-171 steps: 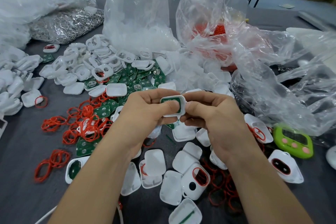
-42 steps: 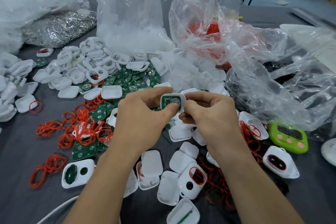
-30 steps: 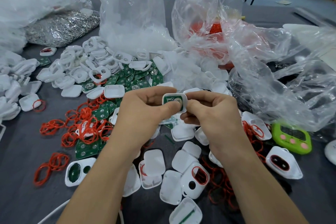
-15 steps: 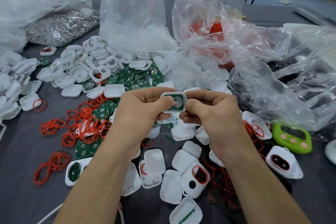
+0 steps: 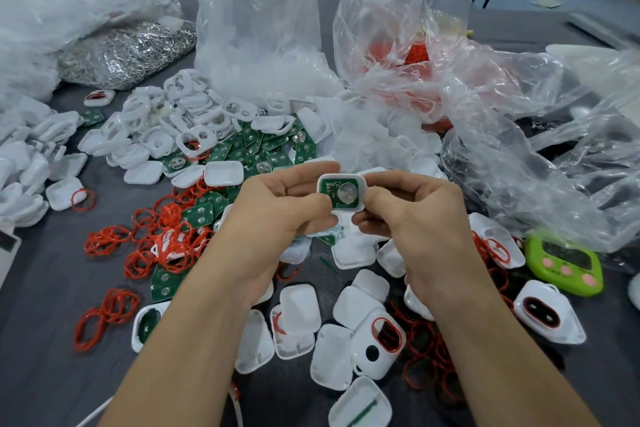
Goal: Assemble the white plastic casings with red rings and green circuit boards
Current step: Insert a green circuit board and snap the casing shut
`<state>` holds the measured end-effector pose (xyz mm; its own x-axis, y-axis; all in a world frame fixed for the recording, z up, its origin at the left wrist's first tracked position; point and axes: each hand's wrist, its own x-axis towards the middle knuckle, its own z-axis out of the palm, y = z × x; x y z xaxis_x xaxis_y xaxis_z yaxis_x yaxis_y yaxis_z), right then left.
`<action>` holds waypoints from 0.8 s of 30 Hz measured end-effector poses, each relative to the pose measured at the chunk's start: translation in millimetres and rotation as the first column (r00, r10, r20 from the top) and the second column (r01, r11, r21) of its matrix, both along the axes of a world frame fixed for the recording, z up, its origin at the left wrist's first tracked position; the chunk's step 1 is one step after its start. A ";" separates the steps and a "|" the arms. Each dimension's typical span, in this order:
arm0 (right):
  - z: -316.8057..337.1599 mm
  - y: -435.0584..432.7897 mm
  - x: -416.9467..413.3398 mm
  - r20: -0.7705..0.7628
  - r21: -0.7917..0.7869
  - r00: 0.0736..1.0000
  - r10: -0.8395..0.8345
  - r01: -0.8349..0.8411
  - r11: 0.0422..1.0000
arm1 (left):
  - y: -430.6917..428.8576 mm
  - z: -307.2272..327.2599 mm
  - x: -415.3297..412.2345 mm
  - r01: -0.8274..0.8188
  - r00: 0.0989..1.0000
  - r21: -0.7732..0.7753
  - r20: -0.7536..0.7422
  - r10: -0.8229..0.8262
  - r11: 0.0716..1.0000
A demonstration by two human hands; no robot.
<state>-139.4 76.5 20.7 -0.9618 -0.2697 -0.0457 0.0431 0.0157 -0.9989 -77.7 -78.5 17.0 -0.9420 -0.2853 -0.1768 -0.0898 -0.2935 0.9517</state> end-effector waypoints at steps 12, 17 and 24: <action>-2.4 -2.0 0.8 -0.036 0.041 0.998 -0.045 0.046 0.998 | -6.3 -2.0 0.1 0.091 0.995 0.086 -0.043 -0.087 0.992; -3.9 -3.1 -1.2 -0.009 0.028 0.999 -0.050 0.050 0.998 | -8.0 -2.0 1.2 0.112 0.993 0.095 -0.044 -0.108 0.989; -4.2 -3.0 -1.4 -0.014 0.047 0.999 -0.049 0.050 0.998 | -5.5 0.7 1.0 0.093 0.996 0.120 -0.011 -0.092 0.988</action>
